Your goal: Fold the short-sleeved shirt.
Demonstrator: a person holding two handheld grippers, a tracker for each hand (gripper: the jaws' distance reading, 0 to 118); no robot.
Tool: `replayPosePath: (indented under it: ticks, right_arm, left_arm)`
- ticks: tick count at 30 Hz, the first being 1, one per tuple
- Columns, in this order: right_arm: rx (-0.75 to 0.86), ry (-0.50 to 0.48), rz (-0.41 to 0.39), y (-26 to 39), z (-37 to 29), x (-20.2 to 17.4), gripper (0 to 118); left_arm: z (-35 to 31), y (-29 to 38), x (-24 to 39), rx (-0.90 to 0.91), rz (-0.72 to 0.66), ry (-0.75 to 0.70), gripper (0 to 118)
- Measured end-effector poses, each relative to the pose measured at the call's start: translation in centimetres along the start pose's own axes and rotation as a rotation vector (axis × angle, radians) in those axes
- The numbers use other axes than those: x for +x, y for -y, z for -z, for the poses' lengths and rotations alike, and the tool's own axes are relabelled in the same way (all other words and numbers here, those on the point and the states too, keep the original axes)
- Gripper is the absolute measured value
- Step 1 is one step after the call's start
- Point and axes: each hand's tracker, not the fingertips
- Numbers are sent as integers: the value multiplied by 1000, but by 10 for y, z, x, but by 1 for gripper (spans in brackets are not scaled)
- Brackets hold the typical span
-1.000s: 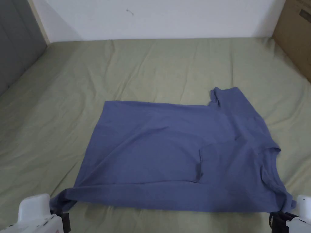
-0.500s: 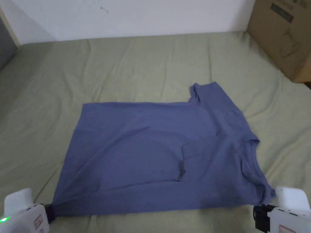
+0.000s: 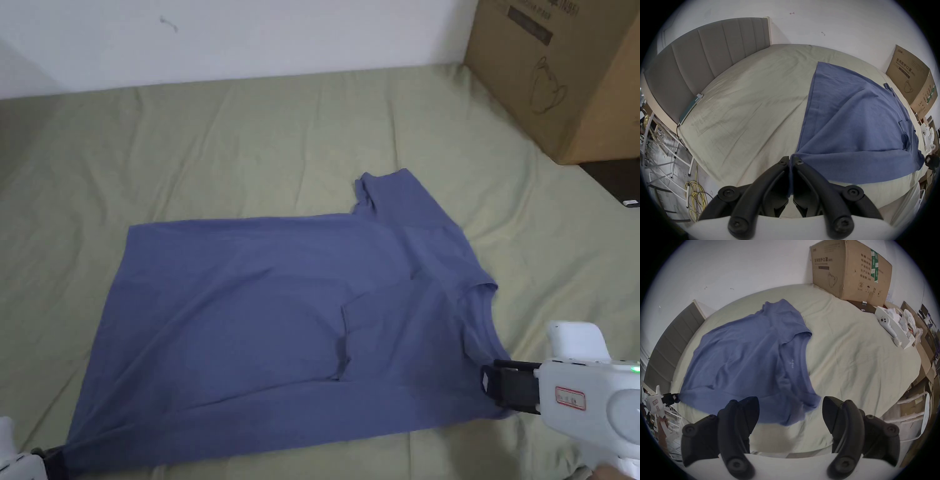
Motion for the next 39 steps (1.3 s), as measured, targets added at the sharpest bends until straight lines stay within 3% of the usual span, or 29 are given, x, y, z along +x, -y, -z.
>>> replayPosePath:
  ticks: [1, 2, 3, 4, 6, 9, 13, 16, 23, 24, 25, 26, 27, 28, 34, 35, 36, 37, 38, 39]
  right_arm:
    - [-13, 33, -29, 1, 10, 1, 73]
    - [-56, 92, -79, 4, 21, 0, 51]
    - [-110, 119, -100, 8, 30, 1, 20]
    - [-144, 47, -93, 12, 36, 4, 8]
    - [-121, 16, -7, 15, 31, 6, 5]
    - [-40, 50, -20, 9, 11, 3, 4]
    - [7, 23, 62, -19, -8, 7, 4]
    - [41, 16, 72, -46, -14, 6, 4]
    - [-47, 37, 95, -97, 42, -3, 5]
    - [-53, 34, 103, -99, 53, -3, 7]
    - [-68, 37, 113, -100, 62, -3, 22]
    - [-100, 60, 99, -101, 68, -5, 57]
    - [-120, 95, 79, -101, 70, -8, 73]
    - [-104, 91, 69, -98, 67, -10, 73]
    - [-15, 63, -5, -76, 14, -15, 71]
    - [10, 91, -16, -69, 5, -18, 64]
    - [34, 102, -27, -59, -4, -20, 50]
    - [44, 105, -29, -48, -11, -22, 24]
    - [45, 106, -24, -38, -14, -23, 1]
    - [38, 95, -13, -28, -16, -24, 0]
  left_arm:
    - [0, 1, -1, -1, -3, 1, 2]
    - [0, 1, -2, -3, -4, 2, 2]
    - [0, -1, -1, -4, -4, 2, 2]
    - [-1, -2, -2, -5, -6, 5, 2]
    - [-2, -3, -2, -6, 0, 1, 2]
    - [-10, -12, 2, 2, 19, -4, 2]
    - [-25, -42, 7, 61, 57, 13, 2]
    - [-39, -80, 21, 112, 53, 30, 2]
    - [31, -157, 62, 98, 170, 10, 4]
    - [45, -160, 68, 64, 195, -1, 16]
    - [58, -161, 74, 35, 216, -17, 41]
    - [67, -161, 78, 3, 243, -38, 82]
    - [73, -160, 80, -36, 249, -58, 100]
    - [75, -157, 79, -34, 239, -36, 103]
    - [28, -123, 60, 15, 172, 40, 97]
    - [20, -116, 53, 30, 157, 59, 81]
    - [9, -106, 50, 29, 147, 66, 55]
    - [1, -92, 47, 28, 140, 61, 23]
    - [-5, -81, 45, 31, 133, 55, 0]
    - [-4, -69, 37, 32, 129, 48, 0]
